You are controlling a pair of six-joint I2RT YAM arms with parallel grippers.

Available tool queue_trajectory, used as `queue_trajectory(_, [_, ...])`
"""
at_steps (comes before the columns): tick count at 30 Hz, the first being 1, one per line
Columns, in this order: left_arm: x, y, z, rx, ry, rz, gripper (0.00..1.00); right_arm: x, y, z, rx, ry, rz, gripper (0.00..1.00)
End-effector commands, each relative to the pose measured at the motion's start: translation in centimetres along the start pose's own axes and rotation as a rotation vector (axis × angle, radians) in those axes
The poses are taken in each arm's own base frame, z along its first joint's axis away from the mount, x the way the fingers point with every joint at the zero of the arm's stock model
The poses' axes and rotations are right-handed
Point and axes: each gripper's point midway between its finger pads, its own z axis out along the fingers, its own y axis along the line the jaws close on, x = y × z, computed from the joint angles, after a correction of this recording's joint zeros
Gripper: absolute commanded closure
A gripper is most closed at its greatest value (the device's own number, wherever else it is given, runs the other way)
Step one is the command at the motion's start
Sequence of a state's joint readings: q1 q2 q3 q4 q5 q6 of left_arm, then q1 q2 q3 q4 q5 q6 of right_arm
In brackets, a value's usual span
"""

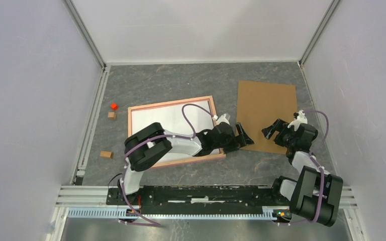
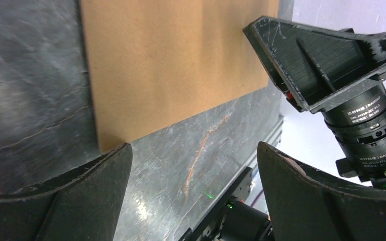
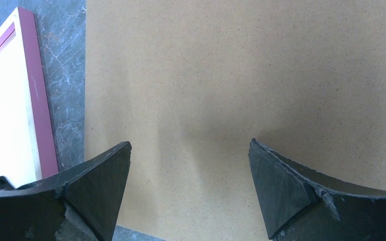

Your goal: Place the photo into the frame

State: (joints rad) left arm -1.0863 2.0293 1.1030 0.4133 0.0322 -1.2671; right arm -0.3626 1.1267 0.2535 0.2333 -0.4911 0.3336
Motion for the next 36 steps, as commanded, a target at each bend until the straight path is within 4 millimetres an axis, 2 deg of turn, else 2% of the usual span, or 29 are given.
queue_trajectory(1, [-4.1, 0.5, -2.7, -0.149, -0.167, 0.145, 0.00, 6.0, -1.3, -1.3, 0.082, 0.214, 0.100, 0.07])
queue_trajectory(4, [-4.1, 1.2, -2.6, -0.183, -0.162, 0.172, 0.00, 5.8, -1.6, -1.2, 0.093, 0.220, 0.083, 0.07])
queue_trajectory(9, [-3.3, 2.8, -0.8, -0.228, -0.118, 0.170, 0.00, 6.0, -1.7, -1.2, 0.096, 0.228, 0.082, 0.07])
queue_trajectory(14, [-2.3, 2.0, 0.5, -0.179, -0.054, 0.124, 0.00, 6.1, -1.6, -1.3, 0.092, 0.230, 0.081, 0.07])
queue_trajectory(17, [-1.3, 0.4, 0.6, -0.059, 0.019, 0.029, 0.01, 6.4, -1.2, -1.2, 0.066, 0.241, 0.086, 0.07])
queue_trajectory(19, [-1.4, -1.6, 0.1, 0.042, 0.054, -0.024, 0.03, 6.9, -0.9, -1.2, 0.048, 0.256, 0.087, 0.07])
queue_trajectory(22, [-2.8, -5.3, -1.4, 0.190, 0.047, -0.048, 0.06, 7.5, -0.1, -1.2, 0.005, 0.270, 0.103, 0.07])
queue_trajectory(24, [-3.8, -7.6, -2.9, 0.245, 0.033, -0.031, 0.06, 7.8, 0.6, -1.2, -0.027, 0.281, 0.109, 0.07])
queue_trajectory(27, [-4.9, -9.9, -5.2, 0.298, 0.007, 0.004, 0.06, 8.0, 1.4, -1.3, -0.058, 0.288, 0.112, 0.07])
queue_trajectory(30, [-5.4, -10.6, -7.4, 0.308, -0.018, 0.012, 0.06, 8.2, 2.2, -1.5, -0.086, 0.289, 0.111, 0.07])
queue_trajectory(34, [-5.5, -9.0, -8.8, 0.280, -0.048, 0.003, 0.05, 8.5, 2.9, -1.7, -0.105, 0.288, 0.101, 0.07])
queue_trajectory(36, [-5.7, -7.8, -8.8, 0.225, -0.056, 0.050, 0.03, 8.1, 2.7, -1.6, -0.087, 0.277, 0.077, 0.07])
